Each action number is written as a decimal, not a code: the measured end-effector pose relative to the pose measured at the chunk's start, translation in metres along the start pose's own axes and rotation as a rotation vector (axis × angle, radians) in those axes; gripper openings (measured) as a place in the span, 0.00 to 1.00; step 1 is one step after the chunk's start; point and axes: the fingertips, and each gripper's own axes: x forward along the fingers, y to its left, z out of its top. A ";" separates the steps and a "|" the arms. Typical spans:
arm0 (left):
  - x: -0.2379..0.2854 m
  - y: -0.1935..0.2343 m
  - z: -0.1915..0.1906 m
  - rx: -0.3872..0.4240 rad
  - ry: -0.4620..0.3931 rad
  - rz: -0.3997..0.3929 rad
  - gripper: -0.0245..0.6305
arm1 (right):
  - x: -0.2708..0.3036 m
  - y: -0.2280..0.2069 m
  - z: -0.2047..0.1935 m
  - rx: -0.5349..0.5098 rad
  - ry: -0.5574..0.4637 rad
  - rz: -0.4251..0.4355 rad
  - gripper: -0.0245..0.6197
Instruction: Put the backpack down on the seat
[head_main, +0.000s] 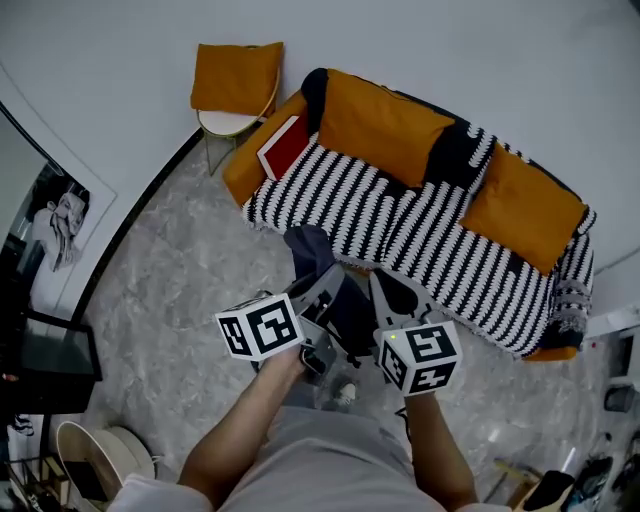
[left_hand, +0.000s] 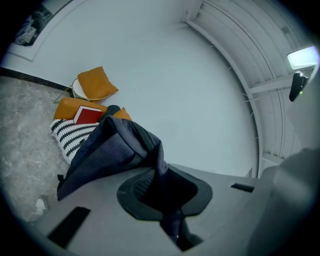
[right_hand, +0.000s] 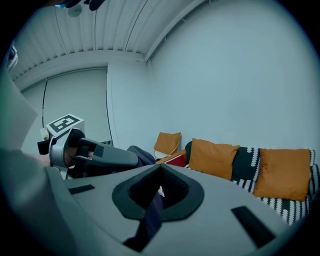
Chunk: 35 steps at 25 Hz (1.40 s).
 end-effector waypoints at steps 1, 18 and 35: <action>0.003 0.007 0.006 -0.004 0.003 0.003 0.08 | 0.010 0.000 0.001 0.001 0.005 0.001 0.04; 0.050 0.111 0.156 0.010 0.063 -0.021 0.08 | 0.197 0.013 0.061 0.006 0.029 -0.036 0.04; 0.094 0.161 0.231 0.028 0.125 -0.065 0.08 | 0.284 0.008 0.093 -0.002 0.017 -0.079 0.04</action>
